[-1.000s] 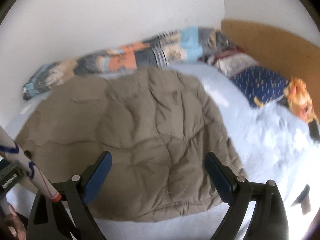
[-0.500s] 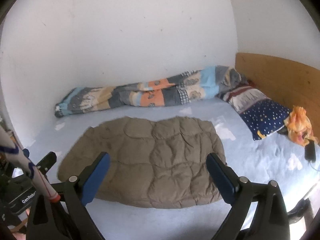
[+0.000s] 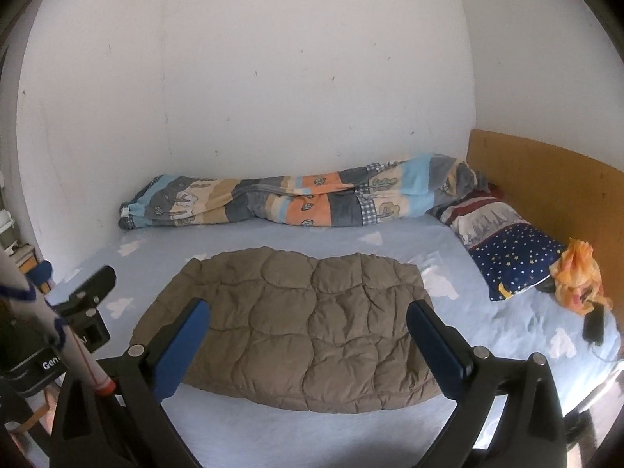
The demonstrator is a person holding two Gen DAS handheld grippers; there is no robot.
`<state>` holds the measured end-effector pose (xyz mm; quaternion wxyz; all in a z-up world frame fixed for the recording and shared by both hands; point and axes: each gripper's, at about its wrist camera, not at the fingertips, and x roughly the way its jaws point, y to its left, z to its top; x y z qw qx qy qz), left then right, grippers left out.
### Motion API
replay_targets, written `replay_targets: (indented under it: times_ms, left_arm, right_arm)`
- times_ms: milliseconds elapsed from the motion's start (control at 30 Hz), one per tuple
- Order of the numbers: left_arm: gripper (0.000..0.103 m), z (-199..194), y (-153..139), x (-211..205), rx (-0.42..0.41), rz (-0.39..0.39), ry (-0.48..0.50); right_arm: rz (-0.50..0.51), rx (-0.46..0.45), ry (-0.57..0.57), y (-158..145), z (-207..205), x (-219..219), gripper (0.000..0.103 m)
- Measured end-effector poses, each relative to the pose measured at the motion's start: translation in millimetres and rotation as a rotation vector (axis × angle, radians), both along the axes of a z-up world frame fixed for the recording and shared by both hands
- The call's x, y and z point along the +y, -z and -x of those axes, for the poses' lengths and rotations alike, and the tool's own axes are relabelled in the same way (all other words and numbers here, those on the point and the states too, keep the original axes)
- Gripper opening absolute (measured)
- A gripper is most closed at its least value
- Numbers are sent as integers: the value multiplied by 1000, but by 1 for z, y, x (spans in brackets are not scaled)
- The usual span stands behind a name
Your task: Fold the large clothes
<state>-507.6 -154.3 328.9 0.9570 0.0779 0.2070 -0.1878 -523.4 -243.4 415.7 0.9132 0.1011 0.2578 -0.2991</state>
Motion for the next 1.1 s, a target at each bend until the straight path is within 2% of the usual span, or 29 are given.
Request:
replay_targets:
  times_ms: [67,133,267,567,700,1100]
  left_arm:
    - [97,-5,2,-5,30,-44,-11]
    - [97,-10,5,-9,62,-62,19]
    - [97,-18,9,-7,98,-26,12]
    - [97,-10,5,-5,91,6,25]
    - [97,1,2,-9,66,-19,56]
    - [97,3,2,-14,89,-15,93]
  right_arm:
    - [-4,4,0,0,-3,-1,103]
    - [-9,5,-2,1,-5,-2,103]
    - [-20,21,-2,5,-9,-5,103]
    - [-10,-12,8,2,-3,1,103]
    - [-4,-44,2,-4,5,10,103]
    - [19,-18,35,-6,14,12,103]
